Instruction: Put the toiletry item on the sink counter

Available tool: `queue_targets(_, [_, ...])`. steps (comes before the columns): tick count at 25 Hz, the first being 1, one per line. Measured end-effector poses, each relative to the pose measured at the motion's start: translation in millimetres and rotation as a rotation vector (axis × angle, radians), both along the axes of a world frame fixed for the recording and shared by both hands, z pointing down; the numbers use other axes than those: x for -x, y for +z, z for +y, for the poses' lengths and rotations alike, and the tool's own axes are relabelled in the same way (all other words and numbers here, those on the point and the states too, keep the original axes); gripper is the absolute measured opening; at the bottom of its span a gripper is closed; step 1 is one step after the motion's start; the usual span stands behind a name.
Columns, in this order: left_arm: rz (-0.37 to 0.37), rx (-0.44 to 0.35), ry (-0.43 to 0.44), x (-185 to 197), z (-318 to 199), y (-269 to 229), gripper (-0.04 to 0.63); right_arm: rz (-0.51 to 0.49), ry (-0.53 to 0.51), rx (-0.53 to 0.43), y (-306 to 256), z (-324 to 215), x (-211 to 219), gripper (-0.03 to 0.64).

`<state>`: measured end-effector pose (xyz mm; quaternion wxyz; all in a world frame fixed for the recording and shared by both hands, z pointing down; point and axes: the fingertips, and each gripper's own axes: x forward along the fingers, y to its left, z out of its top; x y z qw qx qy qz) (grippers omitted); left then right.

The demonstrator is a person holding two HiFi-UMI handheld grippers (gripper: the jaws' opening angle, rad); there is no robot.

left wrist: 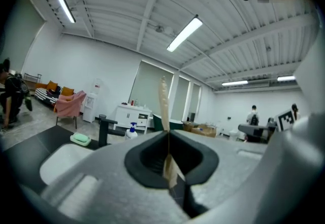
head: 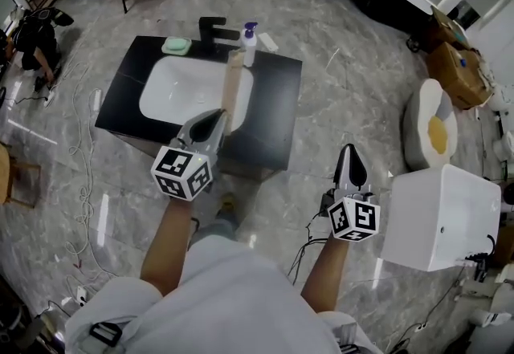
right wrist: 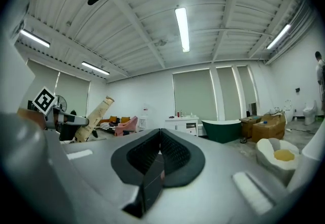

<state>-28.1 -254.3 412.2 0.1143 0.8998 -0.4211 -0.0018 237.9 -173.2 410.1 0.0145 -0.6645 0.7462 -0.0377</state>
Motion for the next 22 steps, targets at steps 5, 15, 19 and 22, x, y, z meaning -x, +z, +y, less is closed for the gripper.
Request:
queue_targets(5, [0.008, 0.036, 0.041, -1, -70, 15, 0.003, 0.025, 0.042, 0.023, 7, -62, 3, 0.003])
queue_targets(15, [0.024, 0.067, 0.111, -21, -133, 26, 0.003, 0.023, 0.092, 0.054, 19, -119, 0, 0.003])
queue_targets(19, [0.014, 0.074, 0.123, -32, -139, 27, 0.003, 0.025, 0.098, 0.048, 16, -128, -8, 0.003])
queue_targets(22, [0.007, 0.086, 0.125, -42, -146, 32, 0.003, 0.024, 0.087, 0.048, 21, -138, -14, 0.003])
